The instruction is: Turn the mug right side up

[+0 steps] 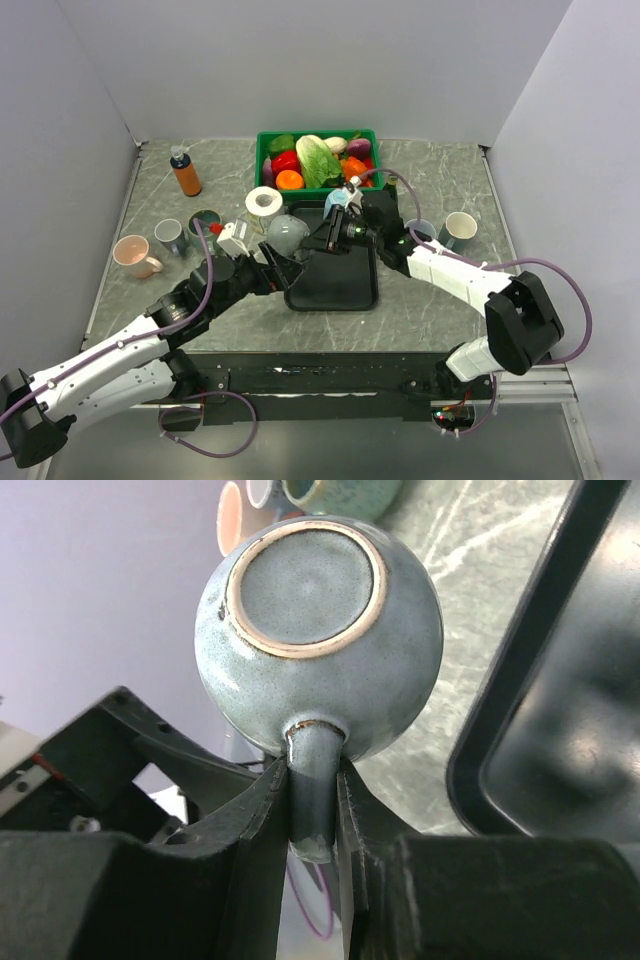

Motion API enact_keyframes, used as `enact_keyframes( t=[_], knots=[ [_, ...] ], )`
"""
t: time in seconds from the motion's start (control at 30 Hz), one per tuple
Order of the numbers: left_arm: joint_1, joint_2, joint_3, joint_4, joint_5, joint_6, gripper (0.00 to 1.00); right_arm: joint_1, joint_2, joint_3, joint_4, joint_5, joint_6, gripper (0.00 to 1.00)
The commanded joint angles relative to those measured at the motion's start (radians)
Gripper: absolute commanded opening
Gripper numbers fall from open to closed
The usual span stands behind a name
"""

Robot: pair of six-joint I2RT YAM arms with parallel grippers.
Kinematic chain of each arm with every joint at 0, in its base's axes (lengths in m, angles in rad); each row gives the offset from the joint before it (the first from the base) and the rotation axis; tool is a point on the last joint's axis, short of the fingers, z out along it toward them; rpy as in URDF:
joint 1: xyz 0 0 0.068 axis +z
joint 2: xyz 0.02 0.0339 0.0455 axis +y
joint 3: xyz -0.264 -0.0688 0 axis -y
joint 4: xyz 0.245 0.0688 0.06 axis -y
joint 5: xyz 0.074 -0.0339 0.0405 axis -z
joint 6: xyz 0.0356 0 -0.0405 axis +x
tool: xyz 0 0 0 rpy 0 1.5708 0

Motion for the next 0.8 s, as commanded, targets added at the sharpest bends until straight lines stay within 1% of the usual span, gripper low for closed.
enact_keyframes(
  t=[0.0, 0.03, 0.23, 0.33, 0.37, 0.47, 0.6, 0.77],
  knots=[
    [0.002, -0.020, -0.015, 0.058, 0.005, -0.043, 0.96, 0.004, -0.095, 0.029, 0.214, -0.014, 0.087, 0.00],
    [0.002, -0.019, -0.027, 0.101, 0.017, -0.049, 0.96, 0.004, -0.098, 0.026, 0.239, -0.017, 0.113, 0.00],
    [0.002, -0.022, -0.072, 0.204, 0.029, -0.051, 0.96, 0.002, -0.104, -0.001, 0.377, -0.044, 0.234, 0.00],
    [0.002, -0.034, -0.105, 0.311, 0.035, -0.042, 0.96, 0.004, -0.110, -0.020, 0.443, -0.049, 0.283, 0.00],
    [0.002, -0.037, -0.113, 0.374, 0.040, -0.037, 0.96, 0.004, -0.112, -0.032, 0.476, -0.049, 0.296, 0.00],
    [0.002, -0.042, -0.136, 0.456, 0.039, -0.025, 0.96, 0.005, -0.119, -0.052, 0.521, -0.057, 0.334, 0.00],
    [0.003, -0.040, -0.168, 0.615, 0.023, -0.025, 0.96, 0.005, -0.130, -0.058, 0.584, -0.070, 0.362, 0.00],
    [0.002, -0.013, -0.193, 0.710, 0.000, -0.039, 0.96, 0.008, -0.142, -0.051, 0.630, -0.095, 0.402, 0.00]
  ],
)
